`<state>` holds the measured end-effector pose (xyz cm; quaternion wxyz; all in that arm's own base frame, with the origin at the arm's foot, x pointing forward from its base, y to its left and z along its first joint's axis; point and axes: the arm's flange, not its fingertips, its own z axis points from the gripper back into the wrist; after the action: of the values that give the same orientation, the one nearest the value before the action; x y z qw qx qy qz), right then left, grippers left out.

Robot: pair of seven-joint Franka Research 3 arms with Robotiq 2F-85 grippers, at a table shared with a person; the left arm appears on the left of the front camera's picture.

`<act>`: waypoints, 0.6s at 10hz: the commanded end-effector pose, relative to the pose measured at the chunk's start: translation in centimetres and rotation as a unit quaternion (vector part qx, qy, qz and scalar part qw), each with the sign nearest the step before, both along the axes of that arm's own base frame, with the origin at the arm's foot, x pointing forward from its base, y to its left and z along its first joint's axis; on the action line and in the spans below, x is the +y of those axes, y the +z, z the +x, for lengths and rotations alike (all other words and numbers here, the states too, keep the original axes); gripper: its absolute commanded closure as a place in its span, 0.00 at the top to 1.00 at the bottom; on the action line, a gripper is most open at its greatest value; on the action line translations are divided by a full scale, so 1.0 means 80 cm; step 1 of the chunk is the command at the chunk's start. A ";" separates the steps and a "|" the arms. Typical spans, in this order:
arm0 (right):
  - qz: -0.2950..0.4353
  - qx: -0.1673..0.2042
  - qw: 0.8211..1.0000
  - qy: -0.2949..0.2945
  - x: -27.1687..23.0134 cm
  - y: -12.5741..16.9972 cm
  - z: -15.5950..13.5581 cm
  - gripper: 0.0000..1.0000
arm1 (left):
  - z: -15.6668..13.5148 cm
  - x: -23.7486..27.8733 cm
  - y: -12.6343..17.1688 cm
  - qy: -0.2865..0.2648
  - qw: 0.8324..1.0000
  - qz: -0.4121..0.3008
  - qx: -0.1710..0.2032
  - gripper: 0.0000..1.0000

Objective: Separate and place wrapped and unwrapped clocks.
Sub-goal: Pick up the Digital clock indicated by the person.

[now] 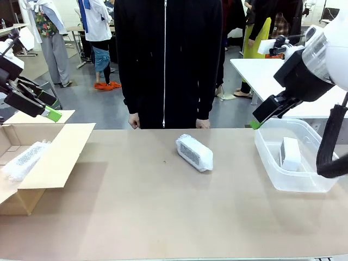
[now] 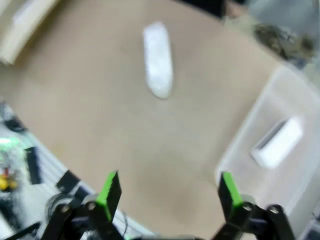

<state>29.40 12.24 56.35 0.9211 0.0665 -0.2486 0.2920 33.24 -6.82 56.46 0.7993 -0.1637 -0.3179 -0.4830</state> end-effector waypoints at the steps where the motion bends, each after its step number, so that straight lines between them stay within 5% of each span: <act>1: 0.036 -0.018 0.995 0.089 0.002 0.008 0.008 1.00 | 0.001 -0.002 0.001 -0.002 1.000 -0.008 -0.002 1.00; 6: 0.067 -0.064 0.981 0.171 -0.010 0.039 0.039 1.00 | 0.001 -0.002 0.001 -0.002 1.000 -0.008 -0.002 1.00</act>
<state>32.04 11.48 59.86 0.8446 0.1360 -0.3049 0.4186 33.24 -6.82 56.47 0.7992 -0.1637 -0.3180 -0.4830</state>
